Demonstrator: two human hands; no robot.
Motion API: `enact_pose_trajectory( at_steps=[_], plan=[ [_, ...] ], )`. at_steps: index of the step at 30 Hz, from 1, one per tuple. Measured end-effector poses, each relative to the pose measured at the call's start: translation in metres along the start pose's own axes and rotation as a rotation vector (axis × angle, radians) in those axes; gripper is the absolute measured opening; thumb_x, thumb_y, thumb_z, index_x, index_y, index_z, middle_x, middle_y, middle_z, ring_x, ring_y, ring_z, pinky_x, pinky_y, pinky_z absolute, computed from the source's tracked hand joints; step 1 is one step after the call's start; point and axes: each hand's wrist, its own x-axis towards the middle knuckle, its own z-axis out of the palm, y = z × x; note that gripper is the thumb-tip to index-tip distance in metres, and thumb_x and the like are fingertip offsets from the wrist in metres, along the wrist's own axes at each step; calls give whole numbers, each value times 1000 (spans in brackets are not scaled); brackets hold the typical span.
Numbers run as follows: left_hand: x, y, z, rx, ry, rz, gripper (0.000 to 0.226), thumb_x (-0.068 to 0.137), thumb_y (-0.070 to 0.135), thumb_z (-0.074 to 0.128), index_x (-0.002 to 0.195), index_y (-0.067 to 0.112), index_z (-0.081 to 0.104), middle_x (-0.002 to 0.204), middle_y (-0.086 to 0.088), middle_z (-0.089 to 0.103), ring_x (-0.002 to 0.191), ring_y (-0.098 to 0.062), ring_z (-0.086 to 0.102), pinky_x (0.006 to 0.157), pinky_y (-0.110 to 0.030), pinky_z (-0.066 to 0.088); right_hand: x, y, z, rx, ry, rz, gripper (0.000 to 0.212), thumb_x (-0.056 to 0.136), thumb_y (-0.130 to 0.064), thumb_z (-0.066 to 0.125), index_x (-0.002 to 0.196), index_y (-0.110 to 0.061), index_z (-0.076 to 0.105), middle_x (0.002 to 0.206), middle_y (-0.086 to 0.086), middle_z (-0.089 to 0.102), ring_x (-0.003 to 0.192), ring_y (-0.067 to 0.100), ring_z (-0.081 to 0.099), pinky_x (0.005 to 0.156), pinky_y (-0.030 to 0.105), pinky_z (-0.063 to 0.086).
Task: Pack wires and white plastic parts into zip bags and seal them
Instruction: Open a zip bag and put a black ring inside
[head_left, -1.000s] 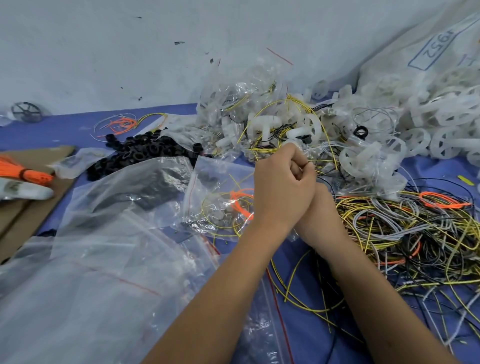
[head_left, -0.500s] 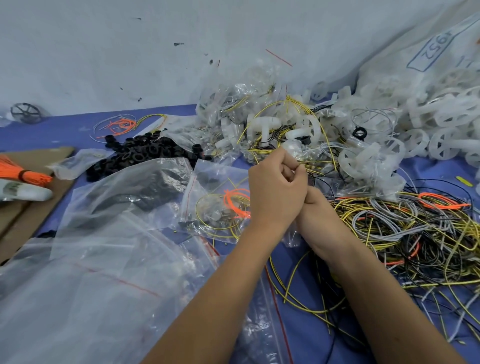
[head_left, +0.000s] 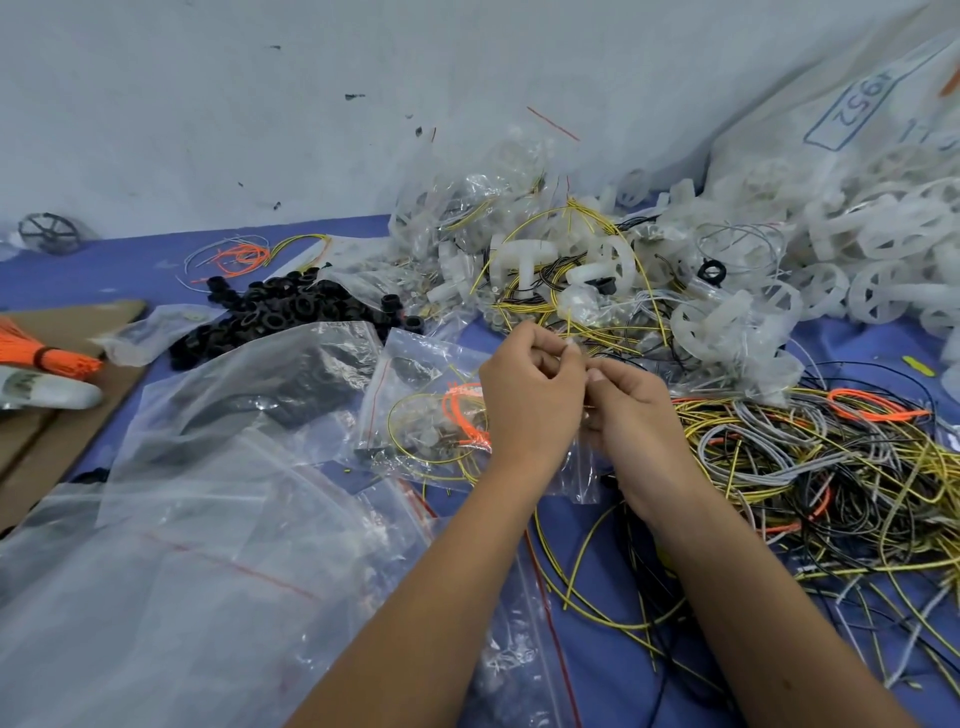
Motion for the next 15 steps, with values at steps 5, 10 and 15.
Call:
enact_pose_trajectory(
  at_steps=[5, 10, 15],
  plan=[
    [2, -5, -1, -2, 37, -6, 19, 91, 15, 70, 78, 20, 56, 58, -1, 62, 51, -11, 53, 57, -27, 45, -4, -5, -1, -356, 35, -56, 59, 103, -61, 28, 108, -20, 69, 80, 6, 73, 65, 19, 69, 57, 30, 49],
    [6, -8, -6, -28, 122, -28, 17, 92, 18, 71, 82, 20, 58, 57, 1, 62, 50, -8, 53, 53, -20, 43, -9, -7, -2, -545, -110, -201, 44, 105, -55, 36, 132, -30, 60, 116, -13, 70, 107, -3, 63, 91, 27, 50],
    [11, -13, -6, -131, 189, -124, 14, 93, 17, 69, 86, 16, 57, 54, 1, 58, 48, -15, 51, 52, -32, 45, -7, -8, -2, -659, 115, -279, 34, 103, -46, 48, 129, -29, 61, 81, -13, 68, 76, 1, 63, 74, 30, 52]
  ],
)
